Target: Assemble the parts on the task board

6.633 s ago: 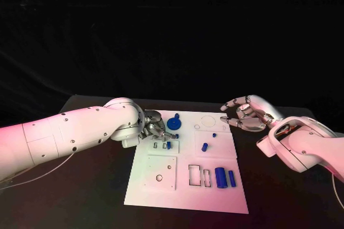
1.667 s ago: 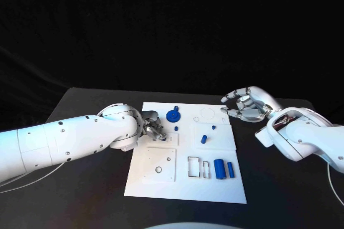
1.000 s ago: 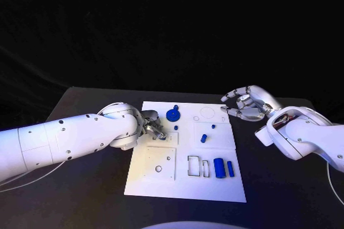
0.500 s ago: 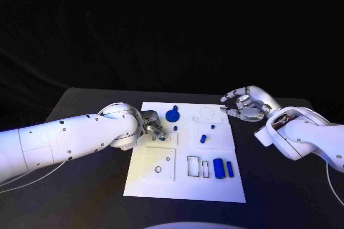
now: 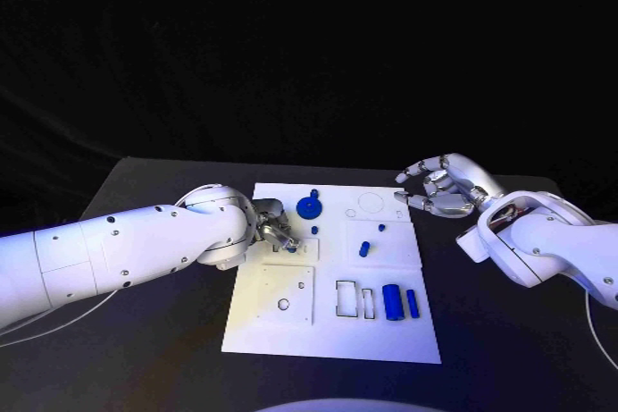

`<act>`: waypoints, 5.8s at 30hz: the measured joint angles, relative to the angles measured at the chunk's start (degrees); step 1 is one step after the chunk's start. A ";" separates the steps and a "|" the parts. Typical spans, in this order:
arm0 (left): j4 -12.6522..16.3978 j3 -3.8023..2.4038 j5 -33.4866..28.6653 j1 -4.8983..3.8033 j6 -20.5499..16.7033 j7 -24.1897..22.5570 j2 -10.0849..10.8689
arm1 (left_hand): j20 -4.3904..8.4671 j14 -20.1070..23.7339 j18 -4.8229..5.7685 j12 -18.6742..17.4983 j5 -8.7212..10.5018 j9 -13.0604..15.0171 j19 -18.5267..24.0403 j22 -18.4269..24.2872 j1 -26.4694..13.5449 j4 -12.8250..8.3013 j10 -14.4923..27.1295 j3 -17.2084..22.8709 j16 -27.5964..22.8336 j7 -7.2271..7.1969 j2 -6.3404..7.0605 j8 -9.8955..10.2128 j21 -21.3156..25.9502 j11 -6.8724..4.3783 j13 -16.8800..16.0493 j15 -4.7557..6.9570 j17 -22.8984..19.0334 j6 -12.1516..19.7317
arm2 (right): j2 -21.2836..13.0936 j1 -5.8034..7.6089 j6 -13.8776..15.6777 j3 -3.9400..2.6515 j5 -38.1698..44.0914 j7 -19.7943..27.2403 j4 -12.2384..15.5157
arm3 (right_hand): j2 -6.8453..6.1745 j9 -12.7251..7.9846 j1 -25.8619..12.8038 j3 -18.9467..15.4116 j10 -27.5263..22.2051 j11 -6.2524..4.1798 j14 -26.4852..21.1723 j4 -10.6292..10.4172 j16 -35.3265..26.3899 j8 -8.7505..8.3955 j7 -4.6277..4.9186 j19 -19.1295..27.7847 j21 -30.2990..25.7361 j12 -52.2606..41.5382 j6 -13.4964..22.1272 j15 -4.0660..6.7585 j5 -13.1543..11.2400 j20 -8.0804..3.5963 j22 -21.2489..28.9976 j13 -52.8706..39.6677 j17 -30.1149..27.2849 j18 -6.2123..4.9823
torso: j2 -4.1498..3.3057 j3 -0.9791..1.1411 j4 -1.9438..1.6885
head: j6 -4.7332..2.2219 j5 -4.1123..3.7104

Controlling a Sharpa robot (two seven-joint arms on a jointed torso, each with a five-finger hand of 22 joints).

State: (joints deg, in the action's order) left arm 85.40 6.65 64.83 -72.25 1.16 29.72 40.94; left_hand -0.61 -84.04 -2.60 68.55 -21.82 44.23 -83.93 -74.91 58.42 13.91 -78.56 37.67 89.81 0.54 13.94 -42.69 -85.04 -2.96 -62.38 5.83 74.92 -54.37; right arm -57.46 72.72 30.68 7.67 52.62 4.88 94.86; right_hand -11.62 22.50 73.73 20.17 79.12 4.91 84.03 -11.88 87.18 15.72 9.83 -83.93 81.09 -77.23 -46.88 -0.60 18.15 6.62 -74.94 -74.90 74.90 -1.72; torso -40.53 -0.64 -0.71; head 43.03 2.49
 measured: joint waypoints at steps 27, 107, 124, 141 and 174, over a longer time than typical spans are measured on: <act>0.02 -0.16 -0.05 0.12 0.17 0.02 0.41 | -0.01 0.00 -0.02 0.23 0.00 0.08 0.00 0.00 -4.94 2.98 0.01 -9.82 0.00 0.25 -0.49 0.68 -0.21 0.01 -0.33 0.00 -0.01 -0.66 | 0.01 -0.01 0.18 0.00 -0.05 0.05 -0.18 | -0.54 0.06 -1.72 -1.81 0.00 0.00 0.00 -1.81 -0.22 0.48 -0.21 0.03 -0.47 0.00 0.21 -0.01 -1.32 0.03 0.02 0.00 0.04 0.00 | 0.01 -0.04 -0.01 | 0.04 -0.06; -18.73 -3.23 0.59 -4.52 13.10 0.01 -6.63 | -1.03 0.00 -0.03 -6.26 0.00 -3.62 0.19 -0.03 1.10 2.75 5.77 -15.86 0.00 3.44 -2.44 7.56 1.11 2.45 7.82 -1.86 -0.02 4.37 | 1.03 -0.34 0.47 0.02 -0.21 0.02 -1.56 | -0.53 0.12 -2.18 -2.13 0.00 0.00 0.00 -2.13 -0.22 0.89 -0.21 0.04 -0.45 0.00 0.21 -0.01 -1.32 0.04 0.02 -0.01 0.01 0.00 | -0.13 -0.08 -0.05 | -0.73 0.45; -19.61 -3.08 -0.98 -4.01 13.43 0.01 -7.22 | -1.03 0.00 -0.04 -6.02 0.00 -4.14 0.19 -0.02 4.44 2.43 5.77 -15.53 0.00 3.44 -4.21 7.99 1.11 2.45 7.83 -1.86 0.03 3.96 | 1.03 -0.34 0.47 0.01 -0.21 0.03 -1.53 | -0.53 0.11 -2.18 -2.13 0.00 0.00 0.00 -2.12 -0.22 0.89 -0.21 0.04 -0.45 0.00 0.21 -0.01 -1.05 0.04 0.04 -0.01 0.00 0.00 | -0.16 -0.09 -0.01 | -0.49 0.42; -19.52 -3.05 -4.29 -3.89 12.07 -0.08 -6.74 | -1.03 0.00 -0.04 -6.03 0.57 -4.56 0.19 -0.02 16.62 -0.72 5.45 -6.16 0.00 3.36 -5.42 7.53 1.11 2.57 8.33 -1.86 0.02 4.51 | 1.04 -0.34 0.47 0.01 -0.21 0.06 -1.56 | -0.53 0.16 -2.18 -2.13 0.00 0.00 0.00 -2.12 -0.22 1.12 -0.21 0.04 -0.71 0.00 0.21 -0.01 -0.84 0.05 -0.01 0.00 0.00 0.00 | -0.09 -0.07 -0.01 | -0.18 0.32; 0.34 -1.86 -9.01 -1.14 -1.69 -0.79 5.09 | -0.82 -0.01 -0.04 -1.96 0.29 -4.53 -0.02 -0.01 11.08 -0.01 1.94 0.99 0.00 3.12 -1.58 1.89 -0.22 1.31 4.03 -1.42 0.01 4.24 | 0.95 -0.49 0.49 0.01 -0.21 0.13 -1.65 | -0.53 0.14 -2.18 -2.13 0.00 0.00 0.00 -2.45 -0.43 1.11 -0.21 0.04 -0.93 0.00 0.21 -0.01 -0.39 0.05 0.02 0.00 0.04 0.00 | 0.31 -0.08 -0.94 | 0.03 0.36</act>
State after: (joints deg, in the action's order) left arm 85.75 4.78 55.82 -73.39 -0.53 28.94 46.03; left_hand -1.43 -84.05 -2.64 66.59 -21.53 39.70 -83.95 -74.91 69.49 13.91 -76.61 38.67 89.81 3.66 12.36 -40.80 -85.26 -1.65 -58.35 4.41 74.92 -50.13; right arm -56.51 72.24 31.17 7.69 52.41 5.00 93.21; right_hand -12.14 22.64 71.55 18.04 79.13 4.92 84.03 -14.33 86.75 16.83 9.62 -83.89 80.16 -77.23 -46.67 -0.61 17.76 6.67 -74.92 -74.90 74.94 -1.72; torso -40.22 -0.73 -1.65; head 43.06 2.86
